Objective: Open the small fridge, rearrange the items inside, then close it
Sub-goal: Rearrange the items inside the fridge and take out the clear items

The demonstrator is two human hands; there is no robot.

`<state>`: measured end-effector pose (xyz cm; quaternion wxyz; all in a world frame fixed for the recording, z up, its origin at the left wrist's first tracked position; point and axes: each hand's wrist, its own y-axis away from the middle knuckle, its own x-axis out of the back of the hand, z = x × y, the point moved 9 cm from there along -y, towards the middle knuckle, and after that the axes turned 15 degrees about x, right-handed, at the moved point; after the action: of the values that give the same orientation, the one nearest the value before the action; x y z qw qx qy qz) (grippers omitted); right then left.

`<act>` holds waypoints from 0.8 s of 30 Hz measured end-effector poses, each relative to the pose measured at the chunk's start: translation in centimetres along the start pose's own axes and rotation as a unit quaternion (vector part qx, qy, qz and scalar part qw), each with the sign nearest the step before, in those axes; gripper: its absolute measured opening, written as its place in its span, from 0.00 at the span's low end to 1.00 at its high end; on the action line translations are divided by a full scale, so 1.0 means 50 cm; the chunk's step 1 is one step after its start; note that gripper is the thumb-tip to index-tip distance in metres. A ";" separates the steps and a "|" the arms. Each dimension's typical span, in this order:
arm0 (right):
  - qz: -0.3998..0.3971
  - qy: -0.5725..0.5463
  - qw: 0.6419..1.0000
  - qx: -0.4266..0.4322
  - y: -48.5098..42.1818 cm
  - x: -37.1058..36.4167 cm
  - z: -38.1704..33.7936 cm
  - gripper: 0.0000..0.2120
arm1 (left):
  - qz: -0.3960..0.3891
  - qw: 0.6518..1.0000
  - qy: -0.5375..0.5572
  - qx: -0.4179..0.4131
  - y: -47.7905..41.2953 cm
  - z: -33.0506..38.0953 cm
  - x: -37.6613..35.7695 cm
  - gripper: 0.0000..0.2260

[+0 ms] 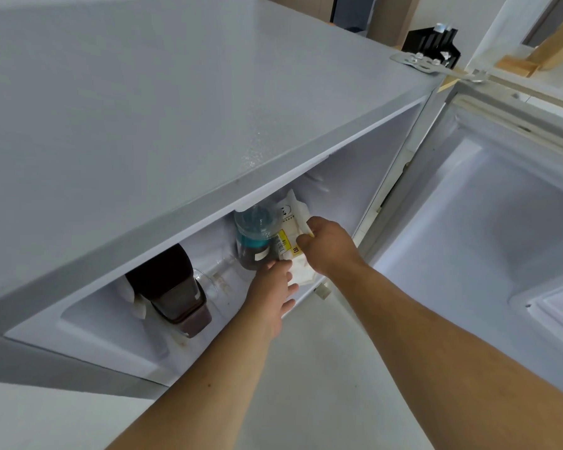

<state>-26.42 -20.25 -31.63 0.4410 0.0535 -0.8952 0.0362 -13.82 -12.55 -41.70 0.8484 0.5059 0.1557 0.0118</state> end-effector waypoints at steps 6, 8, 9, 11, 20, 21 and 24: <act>0.033 -0.031 0.999 0.010 -0.028 0.006 0.009 0.11 | -0.031 0.999 0.038 -0.004 -0.025 0.014 -0.028 0.13; 0.043 -0.037 0.998 0.017 -0.038 0.008 0.009 0.12 | -0.034 0.998 0.042 -0.018 -0.025 0.023 -0.037 0.16; 0.047 -0.039 0.998 0.023 -0.043 0.009 0.007 0.12 | -0.038 0.998 0.043 -0.024 -0.027 0.027 -0.040 0.17; 0.058 -0.038 0.997 0.037 -0.051 0.010 0.004 0.11 | -0.045 0.997 0.050 -0.029 -0.032 0.033 -0.043 0.18; 0.084 -0.042 0.995 0.035 -0.046 0.021 0.010 0.10 | -0.031 0.999 0.016 0.003 -0.010 0.035 -0.043 0.17; 0.102 -0.026 0.994 0.031 -0.034 0.032 0.008 0.13 | -0.013 1.000 0.008 0.012 0.000 0.029 -0.027 0.16; 0.194 0.053 0.977 0.075 0.014 0.081 -0.032 0.19 | 0.056 0.997 0.054 -0.024 0.033 0.034 0.045 0.10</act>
<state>-27.71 -19.61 -27.48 0.4673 -0.0906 -0.8585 0.1908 -10.99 -12.78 -40.08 0.8488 0.4914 0.1729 0.0903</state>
